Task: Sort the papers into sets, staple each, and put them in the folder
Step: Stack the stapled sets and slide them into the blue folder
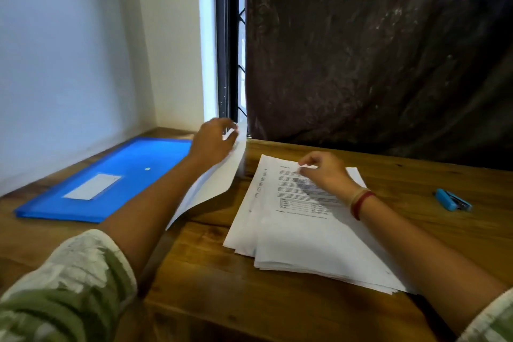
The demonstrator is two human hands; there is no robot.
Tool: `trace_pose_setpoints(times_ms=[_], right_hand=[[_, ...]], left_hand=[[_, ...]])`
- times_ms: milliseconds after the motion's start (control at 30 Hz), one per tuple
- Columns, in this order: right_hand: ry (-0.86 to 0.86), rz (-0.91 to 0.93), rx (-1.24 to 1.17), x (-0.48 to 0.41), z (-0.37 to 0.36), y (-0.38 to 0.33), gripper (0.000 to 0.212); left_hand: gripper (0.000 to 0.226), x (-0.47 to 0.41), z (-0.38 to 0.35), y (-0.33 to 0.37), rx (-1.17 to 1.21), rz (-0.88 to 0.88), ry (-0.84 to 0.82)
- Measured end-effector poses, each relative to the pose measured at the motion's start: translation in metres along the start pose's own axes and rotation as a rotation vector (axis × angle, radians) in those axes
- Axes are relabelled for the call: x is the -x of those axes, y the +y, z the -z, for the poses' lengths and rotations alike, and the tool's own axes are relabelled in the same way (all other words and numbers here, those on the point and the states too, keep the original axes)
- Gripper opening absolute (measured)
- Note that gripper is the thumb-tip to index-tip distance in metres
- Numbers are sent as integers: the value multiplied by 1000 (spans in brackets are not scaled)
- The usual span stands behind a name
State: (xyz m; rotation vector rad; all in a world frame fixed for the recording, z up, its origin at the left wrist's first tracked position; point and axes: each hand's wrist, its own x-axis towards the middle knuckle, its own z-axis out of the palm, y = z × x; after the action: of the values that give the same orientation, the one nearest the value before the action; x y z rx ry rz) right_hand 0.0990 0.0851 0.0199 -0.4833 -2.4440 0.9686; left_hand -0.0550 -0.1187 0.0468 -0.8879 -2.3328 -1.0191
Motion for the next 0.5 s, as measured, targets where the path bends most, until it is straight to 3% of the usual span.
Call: trace_pose_setpoints(times_ms=[67,200,333,500], right_hand=[[69,-74,23,2,27,25,8],[144,-224,119,17,56,75,9],[131,-277,159,24,63,95,15],[92,-258,156,27,51,89,41]], left_hand=[[26,-8,-27,33,114,3,-100],[27,-14,-73,57,78,42,-347],[27,1,-105,53,75,168,-291],[40,6,-114,42,-223,196,-343]])
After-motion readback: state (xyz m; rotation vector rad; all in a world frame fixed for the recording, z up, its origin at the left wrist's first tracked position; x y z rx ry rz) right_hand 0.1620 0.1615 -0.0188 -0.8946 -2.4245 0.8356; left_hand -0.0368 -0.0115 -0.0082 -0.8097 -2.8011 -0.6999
